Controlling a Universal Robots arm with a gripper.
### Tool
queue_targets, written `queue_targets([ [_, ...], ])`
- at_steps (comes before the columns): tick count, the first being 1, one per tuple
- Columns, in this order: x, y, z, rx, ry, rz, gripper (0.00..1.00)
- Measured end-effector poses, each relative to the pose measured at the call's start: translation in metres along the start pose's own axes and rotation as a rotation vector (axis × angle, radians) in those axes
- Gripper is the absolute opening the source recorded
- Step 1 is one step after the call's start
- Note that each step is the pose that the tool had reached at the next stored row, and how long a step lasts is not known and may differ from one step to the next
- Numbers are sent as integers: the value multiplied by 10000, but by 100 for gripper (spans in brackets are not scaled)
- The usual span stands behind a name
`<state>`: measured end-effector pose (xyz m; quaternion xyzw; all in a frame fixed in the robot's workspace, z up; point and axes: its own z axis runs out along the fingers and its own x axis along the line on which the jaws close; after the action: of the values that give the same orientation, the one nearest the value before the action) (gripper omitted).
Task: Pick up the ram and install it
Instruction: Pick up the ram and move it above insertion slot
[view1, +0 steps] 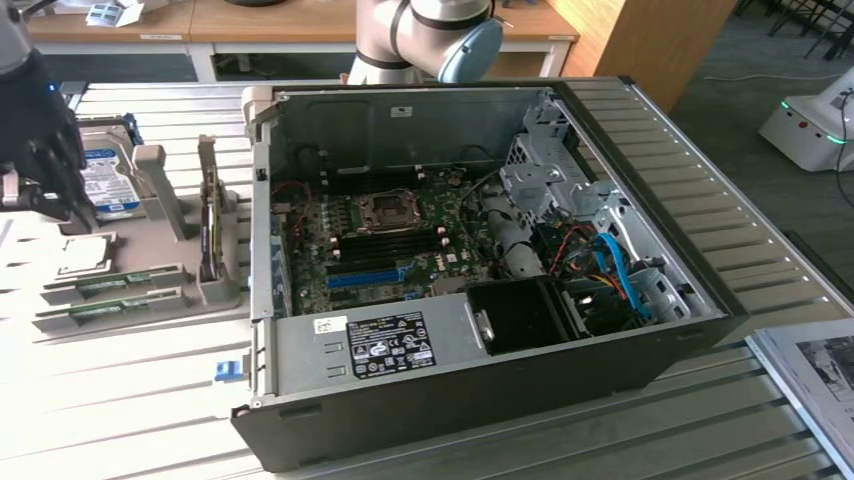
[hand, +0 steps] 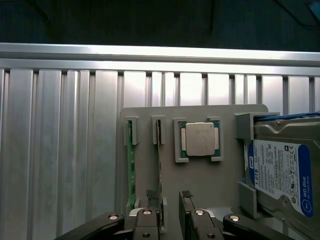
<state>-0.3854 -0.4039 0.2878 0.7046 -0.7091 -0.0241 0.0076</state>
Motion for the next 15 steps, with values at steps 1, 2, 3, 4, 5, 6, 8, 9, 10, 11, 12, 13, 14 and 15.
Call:
queue_targets([
  [1, 0, 0, 11, 0, 0, 0, 29],
  [2, 1, -1, 21, -1, 1, 0, 29],
  [3, 1, -1, 32, -1, 0, 0, 29],
  [4, 1, -2, 43, -1, 1, 0, 29],
  [5, 1, -2, 53, -1, 1, 0, 29],
  [6, 2, -3, 64, 0, 1, 0, 29],
  [8, 2, -4, 86, -1, 0, 0, 29],
  [9, 2, -4, 96, -1, 1, 0, 29],
  [10, 3, -5, 107, -1, 1, 0, 29],
  [11, 3, -5, 118, -1, 1, 0, 29],
  [12, 3, -6, 128, -2, 1, 0, 29],
  [13, 3, -6, 139, -1, 1, 0, 29],
  [14, 4, -7, 149, 0, 0, 0, 29],
  [15, 4, -7, 160, 0, 0, 0, 29],
])
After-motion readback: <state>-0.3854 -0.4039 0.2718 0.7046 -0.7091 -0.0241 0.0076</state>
